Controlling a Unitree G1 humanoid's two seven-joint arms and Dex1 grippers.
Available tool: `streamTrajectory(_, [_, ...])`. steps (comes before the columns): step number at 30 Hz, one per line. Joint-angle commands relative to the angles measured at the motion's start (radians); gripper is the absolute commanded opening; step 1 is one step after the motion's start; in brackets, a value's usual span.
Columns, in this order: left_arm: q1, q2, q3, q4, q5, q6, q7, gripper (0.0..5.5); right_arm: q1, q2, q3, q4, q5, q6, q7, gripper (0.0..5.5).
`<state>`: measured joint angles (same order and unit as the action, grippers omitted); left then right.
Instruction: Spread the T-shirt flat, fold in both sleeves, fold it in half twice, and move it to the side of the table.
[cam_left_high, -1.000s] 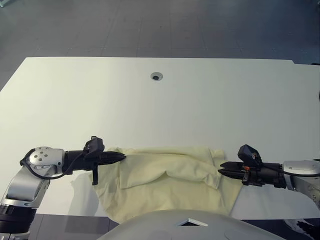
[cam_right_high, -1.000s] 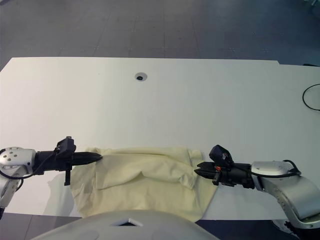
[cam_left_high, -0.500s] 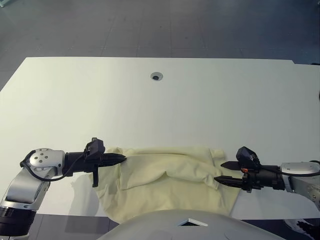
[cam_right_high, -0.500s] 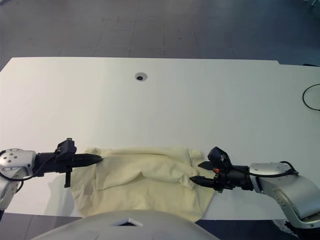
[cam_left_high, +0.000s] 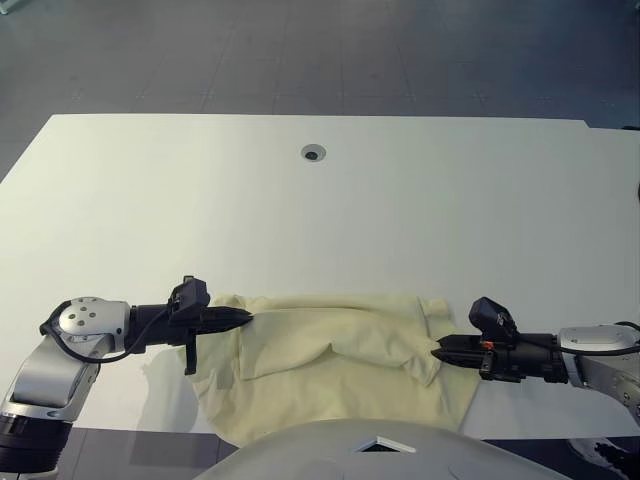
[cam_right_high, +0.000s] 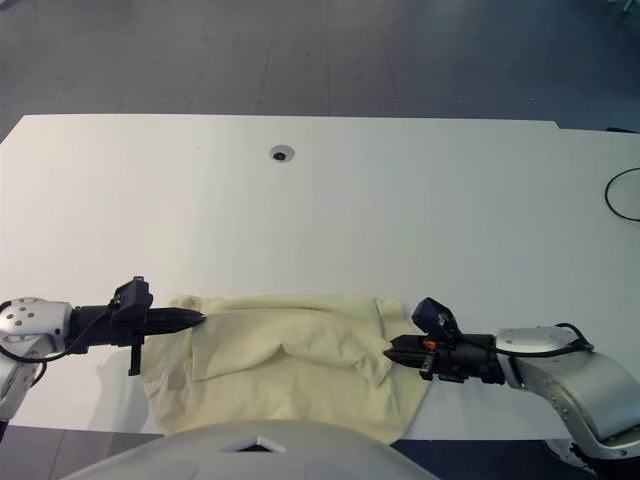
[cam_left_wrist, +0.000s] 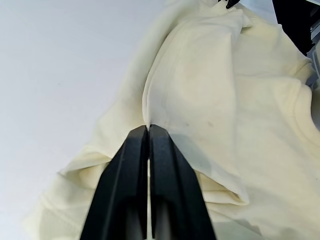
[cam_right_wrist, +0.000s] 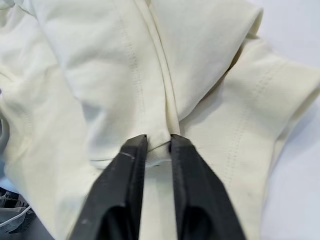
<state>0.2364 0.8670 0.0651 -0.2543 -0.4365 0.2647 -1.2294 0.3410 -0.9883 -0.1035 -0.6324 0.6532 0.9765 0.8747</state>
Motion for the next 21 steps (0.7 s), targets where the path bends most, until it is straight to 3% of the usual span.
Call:
streamTrajectory(1, [0.002,0.009,0.017,-0.014,-0.01,0.005,0.004,0.0,-0.002,-0.016,0.002,-0.005,-0.009,-0.003,-0.003,0.1])
streamTrajectory(21, [-0.148,0.054,0.168,-0.024,-0.129,0.015,-0.026,0.0,-0.205,-0.026,-0.163,0.062,0.041,-0.022,0.008,0.04])
